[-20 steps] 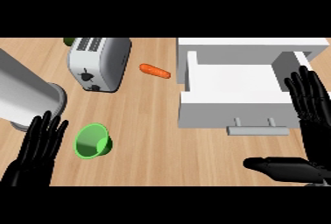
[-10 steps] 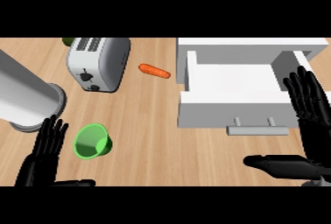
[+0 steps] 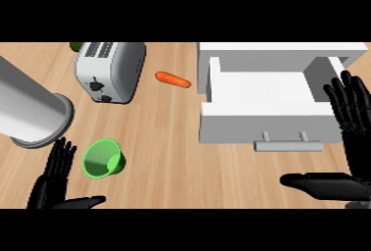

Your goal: Pick up the cup, place it into the drawer and close the drawer

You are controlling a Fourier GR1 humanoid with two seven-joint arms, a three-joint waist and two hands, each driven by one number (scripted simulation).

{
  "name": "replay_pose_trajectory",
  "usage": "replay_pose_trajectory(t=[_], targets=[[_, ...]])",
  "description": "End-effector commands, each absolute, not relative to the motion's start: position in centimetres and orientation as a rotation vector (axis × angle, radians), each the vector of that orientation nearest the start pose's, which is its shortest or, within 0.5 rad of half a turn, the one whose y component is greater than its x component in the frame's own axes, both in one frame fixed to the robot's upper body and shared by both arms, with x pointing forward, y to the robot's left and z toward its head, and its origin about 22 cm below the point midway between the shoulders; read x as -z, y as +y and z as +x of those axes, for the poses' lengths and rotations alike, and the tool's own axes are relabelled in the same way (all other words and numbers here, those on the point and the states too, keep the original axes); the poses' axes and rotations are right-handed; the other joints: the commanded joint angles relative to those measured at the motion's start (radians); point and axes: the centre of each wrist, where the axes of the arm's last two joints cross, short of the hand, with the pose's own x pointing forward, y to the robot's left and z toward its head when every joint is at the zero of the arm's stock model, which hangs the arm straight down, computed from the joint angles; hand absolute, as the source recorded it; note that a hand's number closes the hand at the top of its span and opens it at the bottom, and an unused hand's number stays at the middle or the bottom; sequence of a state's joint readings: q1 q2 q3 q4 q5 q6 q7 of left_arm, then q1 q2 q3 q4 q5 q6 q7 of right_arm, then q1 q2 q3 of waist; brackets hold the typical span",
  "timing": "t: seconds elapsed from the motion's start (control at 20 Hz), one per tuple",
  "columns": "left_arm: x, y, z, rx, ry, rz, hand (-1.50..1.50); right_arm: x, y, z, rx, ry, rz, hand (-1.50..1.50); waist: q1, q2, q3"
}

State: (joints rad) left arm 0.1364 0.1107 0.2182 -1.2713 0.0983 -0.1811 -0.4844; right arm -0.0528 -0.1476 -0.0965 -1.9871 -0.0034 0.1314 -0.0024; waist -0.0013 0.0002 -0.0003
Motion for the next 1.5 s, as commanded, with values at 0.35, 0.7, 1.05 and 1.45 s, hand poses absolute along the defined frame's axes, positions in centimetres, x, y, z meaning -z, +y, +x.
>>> replay_pose_trajectory(t=[0.35, 0.7, 1.05, 1.45], targets=[[14.1, 34.9, 20.3, -0.156, -1.676, 0.075, -1.5, -12.0, -27.0, 24.1, -0.236, -2.045, -0.075, -1.5, -0.004, 0.001, -0.001], [16.4, 36.1, 18.7, -0.184, -1.705, 0.085, -1.5, -12.4, -26.5, 22.2, -0.235, -2.028, -0.069, -1.5, -0.01, 0.002, -0.001], [17.0, 33.0, 20.8, -0.147, -1.732, 0.07, -1.5, -11.9, -25.0, 22.9, -0.214, -2.034, -0.068, -1.5, -0.01, 0.003, -0.002], [17.0, 33.4, 20.9, -0.153, -1.72, -0.011, -1.5, -11.3, -25.0, 24.1, -0.239, -2.018, -0.046, -1.5, -0.01, 0.005, -0.002]])
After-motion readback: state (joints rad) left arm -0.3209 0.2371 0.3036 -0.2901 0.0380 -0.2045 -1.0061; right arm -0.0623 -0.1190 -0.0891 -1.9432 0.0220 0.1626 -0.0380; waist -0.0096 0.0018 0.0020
